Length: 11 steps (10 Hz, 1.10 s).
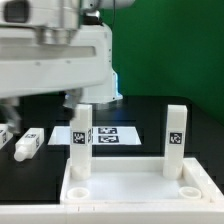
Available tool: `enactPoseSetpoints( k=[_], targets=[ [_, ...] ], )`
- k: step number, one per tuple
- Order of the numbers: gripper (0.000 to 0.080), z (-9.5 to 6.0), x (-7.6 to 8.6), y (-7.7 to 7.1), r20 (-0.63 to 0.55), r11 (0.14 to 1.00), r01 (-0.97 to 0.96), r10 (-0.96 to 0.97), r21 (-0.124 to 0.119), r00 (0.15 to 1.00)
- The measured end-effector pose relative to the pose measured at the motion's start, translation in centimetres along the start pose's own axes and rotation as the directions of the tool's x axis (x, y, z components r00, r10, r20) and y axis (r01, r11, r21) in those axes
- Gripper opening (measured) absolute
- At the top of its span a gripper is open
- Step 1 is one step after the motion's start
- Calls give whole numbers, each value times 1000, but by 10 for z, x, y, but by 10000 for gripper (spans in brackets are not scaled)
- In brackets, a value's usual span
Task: Assemble desk
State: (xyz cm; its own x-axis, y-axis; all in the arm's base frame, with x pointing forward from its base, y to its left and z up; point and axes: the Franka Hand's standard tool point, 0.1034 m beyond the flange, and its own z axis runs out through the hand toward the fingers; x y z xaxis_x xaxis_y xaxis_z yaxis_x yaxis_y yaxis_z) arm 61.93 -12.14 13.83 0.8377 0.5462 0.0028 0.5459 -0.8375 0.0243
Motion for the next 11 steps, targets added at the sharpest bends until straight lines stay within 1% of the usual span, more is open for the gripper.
enactPoseSetpoints(
  k=[1,2,5,6,7,8,9,11],
  targets=[
    [649,3,-15,-1,9,992,-122,122,6,992],
    [649,7,-10,-2,-16,987,-161,160,-13,987],
    [649,7,-9,-4,-20,930,-369,369,4,929],
    [649,5,-19,-3,-19,883,-469,469,40,883],
    [649,3,-38,-7,-12,816,-573,576,77,818],
    [649,3,-61,-19,17,711,-694,697,115,717],
    [649,4,-69,-25,37,643,-757,759,115,650],
    [649,5,-67,-24,37,645,-756,757,114,652]
  ],
)
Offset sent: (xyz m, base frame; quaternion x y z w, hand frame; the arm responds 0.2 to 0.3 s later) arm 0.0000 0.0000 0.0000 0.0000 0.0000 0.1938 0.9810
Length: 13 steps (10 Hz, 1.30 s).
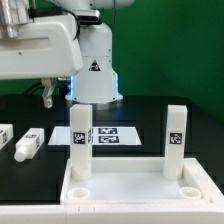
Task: Assemble desk
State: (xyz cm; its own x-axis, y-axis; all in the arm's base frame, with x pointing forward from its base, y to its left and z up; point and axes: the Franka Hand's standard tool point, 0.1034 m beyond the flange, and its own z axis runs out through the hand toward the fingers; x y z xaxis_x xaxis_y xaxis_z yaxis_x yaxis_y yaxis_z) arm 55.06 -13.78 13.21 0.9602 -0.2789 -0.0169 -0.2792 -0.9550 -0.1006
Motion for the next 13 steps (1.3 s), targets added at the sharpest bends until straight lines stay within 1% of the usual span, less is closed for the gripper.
enactPoseSetpoints(
  k=[2,3,4,5,6,7,8,9,10,11,12,13],
  targets=[
    [649,1,-1,1,3,1000,-3,3,0,1000],
    [649,6,-9,10,15,1000,-8,8,-2,1000],
    [649,16,-23,26,19,1000,27,-27,-11,999],
    [649,32,-43,42,-5,998,53,-53,-33,999],
    [649,52,-66,47,-43,994,82,-85,-73,995],
    [649,61,-76,40,-90,989,102,-111,-105,990],
    [649,62,-79,37,-68,989,109,-116,-95,991],
    [649,61,-76,40,-72,990,103,-111,-97,991],
    [649,62,-77,39,-71,990,105,-112,-97,991],
    [649,64,-81,42,-63,991,96,-102,-93,993],
    [649,76,-103,53,-21,997,29,-31,-65,999],
    [649,83,-115,58,12,998,10,-9,-59,1000]
  ],
)
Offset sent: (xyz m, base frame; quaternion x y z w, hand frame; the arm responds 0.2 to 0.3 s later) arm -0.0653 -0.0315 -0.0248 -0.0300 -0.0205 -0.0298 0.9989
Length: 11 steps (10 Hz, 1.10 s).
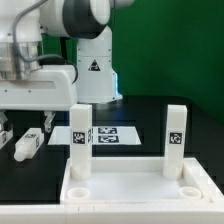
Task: Assemble desk
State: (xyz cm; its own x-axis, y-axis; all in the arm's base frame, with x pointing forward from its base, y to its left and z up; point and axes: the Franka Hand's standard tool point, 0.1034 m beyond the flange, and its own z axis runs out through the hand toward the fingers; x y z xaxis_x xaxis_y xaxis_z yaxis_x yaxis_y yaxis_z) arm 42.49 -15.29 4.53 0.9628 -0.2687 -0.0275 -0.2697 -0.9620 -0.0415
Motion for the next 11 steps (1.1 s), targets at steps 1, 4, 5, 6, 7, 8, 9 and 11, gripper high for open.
enactPoseSetpoints(
  k=[1,4,5,6,7,8,9,11],
  targets=[
    [649,10,-10,0,72,999,-23,21,27,997],
    [649,18,-12,0,77,999,-35,34,13,996],
    [649,20,-13,-1,80,999,-33,32,13,996],
    [649,25,-11,-1,53,999,32,-32,-4,998],
    [649,32,-14,-2,52,998,65,-64,-12,997],
    [649,37,-18,-4,45,999,31,-30,-24,999],
    [649,37,-19,-5,47,999,38,-37,-23,998],
    [548,37,-19,-4,48,998,60,-59,-23,997]
  ],
)
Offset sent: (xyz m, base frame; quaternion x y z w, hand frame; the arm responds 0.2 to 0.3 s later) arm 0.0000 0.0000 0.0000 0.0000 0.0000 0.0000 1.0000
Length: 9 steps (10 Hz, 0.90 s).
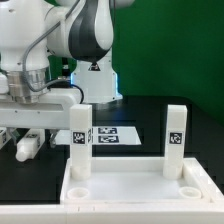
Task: Assemble desk
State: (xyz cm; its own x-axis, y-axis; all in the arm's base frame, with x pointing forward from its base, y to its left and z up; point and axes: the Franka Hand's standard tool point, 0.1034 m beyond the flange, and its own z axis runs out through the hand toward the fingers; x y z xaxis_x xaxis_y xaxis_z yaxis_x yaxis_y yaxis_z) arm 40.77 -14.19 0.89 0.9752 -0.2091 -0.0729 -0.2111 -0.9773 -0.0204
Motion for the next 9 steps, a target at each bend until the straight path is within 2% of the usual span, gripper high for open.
enactPoseSetpoints(
  k=[1,2,4,5,6,7,9],
  targets=[
    [346,0,0,0,0,1000,2,-2,0,1000],
    [284,-6,4,-6,-6,997,72,-72,-4,997],
    [284,-23,11,-14,-17,939,344,-344,-1,939],
    [284,-27,11,-19,-23,875,484,-484,-6,875],
    [284,-27,9,-17,-43,842,538,-539,-39,841],
    [284,-24,5,-16,-32,821,570,-571,-34,820],
    [284,-24,6,-17,-16,723,689,-690,-47,723]
  ],
)
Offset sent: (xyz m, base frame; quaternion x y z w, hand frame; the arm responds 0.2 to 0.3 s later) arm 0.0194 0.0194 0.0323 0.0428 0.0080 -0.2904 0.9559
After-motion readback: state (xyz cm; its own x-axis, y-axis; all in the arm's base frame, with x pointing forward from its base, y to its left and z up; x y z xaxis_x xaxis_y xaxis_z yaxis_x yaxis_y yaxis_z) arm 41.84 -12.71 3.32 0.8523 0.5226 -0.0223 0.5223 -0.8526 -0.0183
